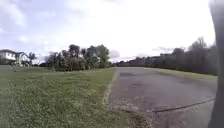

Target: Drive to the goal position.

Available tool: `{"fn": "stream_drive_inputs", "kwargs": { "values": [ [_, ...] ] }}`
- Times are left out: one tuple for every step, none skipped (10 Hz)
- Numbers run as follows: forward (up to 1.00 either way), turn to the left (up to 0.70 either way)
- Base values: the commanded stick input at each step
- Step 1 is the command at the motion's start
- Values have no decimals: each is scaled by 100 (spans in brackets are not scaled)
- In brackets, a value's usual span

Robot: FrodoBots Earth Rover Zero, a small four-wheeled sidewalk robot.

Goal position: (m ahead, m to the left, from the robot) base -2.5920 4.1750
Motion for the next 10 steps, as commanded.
{"fn": "stream_drive_inputs", "kwargs": {
  "values": [
    [3,0],
    [2,0],
    [0,0],
    [0,0],
    [0,0],
    [0,0],
    [0,0],
    [0,0],
    [0,0],
    [3,0]
  ]
}}
